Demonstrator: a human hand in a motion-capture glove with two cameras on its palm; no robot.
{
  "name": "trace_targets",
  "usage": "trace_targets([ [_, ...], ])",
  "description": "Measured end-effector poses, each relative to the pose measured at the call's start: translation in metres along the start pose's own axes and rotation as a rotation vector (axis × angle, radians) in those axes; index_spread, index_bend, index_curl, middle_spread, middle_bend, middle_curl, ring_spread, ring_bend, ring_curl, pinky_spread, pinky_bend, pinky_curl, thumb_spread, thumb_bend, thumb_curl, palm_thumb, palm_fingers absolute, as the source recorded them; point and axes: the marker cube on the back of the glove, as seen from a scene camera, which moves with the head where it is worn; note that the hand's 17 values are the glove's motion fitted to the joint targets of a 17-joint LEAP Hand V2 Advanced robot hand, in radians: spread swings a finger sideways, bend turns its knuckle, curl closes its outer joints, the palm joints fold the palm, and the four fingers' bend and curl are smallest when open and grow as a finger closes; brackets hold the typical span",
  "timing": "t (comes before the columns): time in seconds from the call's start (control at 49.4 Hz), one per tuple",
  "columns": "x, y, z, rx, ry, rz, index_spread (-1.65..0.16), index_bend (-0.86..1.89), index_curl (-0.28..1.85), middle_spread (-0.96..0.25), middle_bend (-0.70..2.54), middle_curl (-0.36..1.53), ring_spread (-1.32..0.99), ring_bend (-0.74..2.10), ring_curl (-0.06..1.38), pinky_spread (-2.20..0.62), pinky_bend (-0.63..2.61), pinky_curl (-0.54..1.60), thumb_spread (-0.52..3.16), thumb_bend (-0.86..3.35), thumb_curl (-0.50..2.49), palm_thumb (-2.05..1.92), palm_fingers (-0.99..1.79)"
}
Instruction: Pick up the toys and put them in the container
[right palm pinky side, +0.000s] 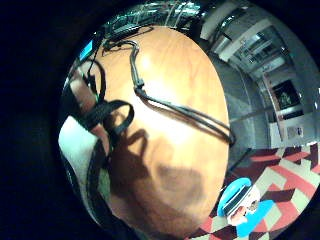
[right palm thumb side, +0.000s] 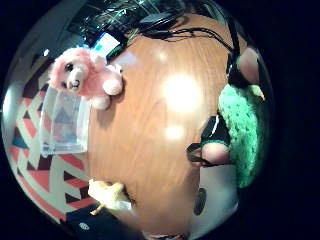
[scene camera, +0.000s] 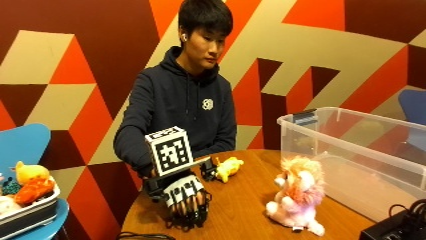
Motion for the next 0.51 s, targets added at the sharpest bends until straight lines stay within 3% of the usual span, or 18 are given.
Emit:
trace_targets([
  [0.203, -0.059, 0.009, -0.087, 0.027, -0.18, -0.141, -0.19, 0.22, 0.19, -0.14, 0.62, 0.32, -0.32, 1.13, 0.42, -0.38, 1.07, 0.41, 0.94, 0.3, 0.49, 0.71, 1.17],
  [0.284, -0.099, 0.011, -0.132, 0.058, -0.226, -0.265, -0.17, 0.31, 0.23, -0.14, 0.72, 0.37, -0.33, 1.18, 0.45, -0.39, 1.08, 0.42, 0.85, 0.27, 0.53, 0.69, 1.21],
  [0.344, -0.133, 0.009, -0.16, 0.117, -0.232, -0.482, -0.16, 0.38, 0.26, -0.14, 0.79, 0.41, -0.34, 1.22, 0.47, -0.39, 1.07, 0.43, 0.78, 0.26, 0.56, 0.69, 1.22],
  [0.507, -0.214, -0.005, -0.213, 0.326, -0.171, -1.284, -0.14, 0.5, 0.33, -0.15, 0.91, 0.48, -0.35, 1.28, 0.52, -0.4, 1.11, 0.47, 0.62, 0.26, 0.64, 0.7, 1.14],
])
